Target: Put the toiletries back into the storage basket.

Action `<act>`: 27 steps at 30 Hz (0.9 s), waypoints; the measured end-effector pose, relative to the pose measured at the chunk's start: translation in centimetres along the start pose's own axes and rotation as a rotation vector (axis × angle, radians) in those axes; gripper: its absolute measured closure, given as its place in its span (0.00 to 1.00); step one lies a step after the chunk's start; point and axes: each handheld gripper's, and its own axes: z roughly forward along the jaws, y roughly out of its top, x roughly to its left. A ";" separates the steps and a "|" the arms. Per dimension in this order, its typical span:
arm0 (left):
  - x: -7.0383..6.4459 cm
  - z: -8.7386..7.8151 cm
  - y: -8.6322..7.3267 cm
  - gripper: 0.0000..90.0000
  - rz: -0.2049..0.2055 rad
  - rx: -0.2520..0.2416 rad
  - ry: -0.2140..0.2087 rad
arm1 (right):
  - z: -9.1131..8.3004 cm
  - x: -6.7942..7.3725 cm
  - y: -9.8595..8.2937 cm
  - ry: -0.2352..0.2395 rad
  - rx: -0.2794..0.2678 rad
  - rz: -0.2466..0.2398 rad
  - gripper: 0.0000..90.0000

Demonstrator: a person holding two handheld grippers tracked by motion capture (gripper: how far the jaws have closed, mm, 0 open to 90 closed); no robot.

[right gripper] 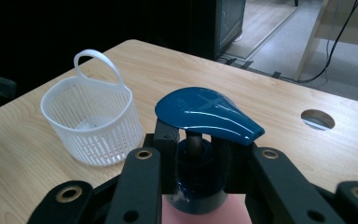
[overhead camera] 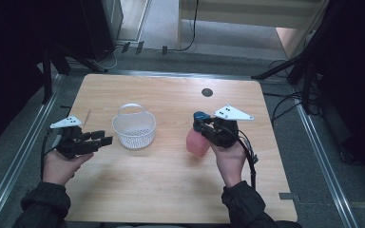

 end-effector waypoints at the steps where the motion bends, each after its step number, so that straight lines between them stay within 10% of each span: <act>1: 0.0 0.0 0.0 0.54 0.000 0.000 0.001 | 0.0 0.0 0.1 0.000 -0.005 -0.004 0.82; 27: 0.3 -0.1 -0.1 0.54 -0.012 0.000 -0.004 | 2.0 1.9 2.4 0.041 -0.006 -0.032 0.82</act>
